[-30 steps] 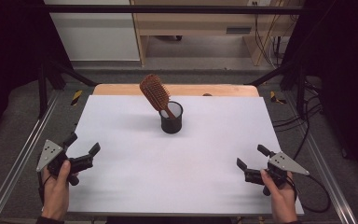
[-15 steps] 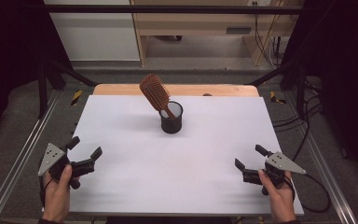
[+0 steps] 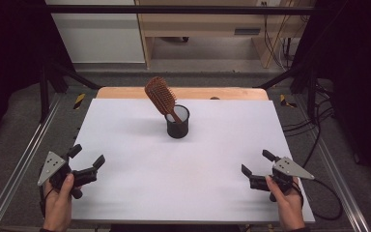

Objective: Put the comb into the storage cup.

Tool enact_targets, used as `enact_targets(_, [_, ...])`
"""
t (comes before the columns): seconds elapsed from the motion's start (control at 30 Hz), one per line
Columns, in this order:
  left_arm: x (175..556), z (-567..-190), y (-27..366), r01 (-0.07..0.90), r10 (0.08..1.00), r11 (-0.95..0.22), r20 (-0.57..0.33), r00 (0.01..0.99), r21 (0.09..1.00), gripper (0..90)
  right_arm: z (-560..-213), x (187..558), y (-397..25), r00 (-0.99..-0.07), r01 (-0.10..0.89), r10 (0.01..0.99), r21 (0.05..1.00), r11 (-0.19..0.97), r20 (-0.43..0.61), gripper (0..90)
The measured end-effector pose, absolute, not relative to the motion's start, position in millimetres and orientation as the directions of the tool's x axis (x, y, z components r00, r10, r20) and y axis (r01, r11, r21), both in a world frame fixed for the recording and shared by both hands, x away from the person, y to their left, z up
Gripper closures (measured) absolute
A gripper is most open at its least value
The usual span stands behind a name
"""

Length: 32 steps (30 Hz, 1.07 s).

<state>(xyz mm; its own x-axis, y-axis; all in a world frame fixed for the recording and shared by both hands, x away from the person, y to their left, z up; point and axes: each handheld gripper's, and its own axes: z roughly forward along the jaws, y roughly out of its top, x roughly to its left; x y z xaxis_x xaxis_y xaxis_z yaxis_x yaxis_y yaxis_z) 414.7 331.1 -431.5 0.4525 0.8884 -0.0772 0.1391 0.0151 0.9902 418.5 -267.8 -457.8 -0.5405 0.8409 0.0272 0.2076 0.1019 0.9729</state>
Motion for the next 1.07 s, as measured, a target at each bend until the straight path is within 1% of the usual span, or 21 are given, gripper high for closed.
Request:
enact_targets(0.6, [412.0,-436.5,325.2,0.14,0.88,0.018,-0.082,0.468,0.99,2.1,-459.4,420.2,-263.7,-0.549,0.198,0.836,0.972,0.128,0.002,2.9])
enact_targets(0.8, [414.3,-437.6,320.5,0.13,0.88,-0.002,-0.06,0.472,0.992,2.0,-459.3,421.6,-261.4,-0.543,0.182,0.839,0.974,0.132,-0.012,2.8])
enact_targets(0.9, [415.1,-438.4,319.0,0.128,0.881,-0.001,-0.06,0.468,0.992,2.0,-459.8,423.3,-259.0,-0.547,0.179,0.837,0.974,0.135,-0.016,2.9])
enact_targets(1.07, [414.1,-438.5,318.6,0.11,0.891,-0.017,-0.035,0.452,0.994,2.0,-459.2,422.3,-257.9,-0.551,0.174,0.834,0.976,0.133,-0.015,2.8])
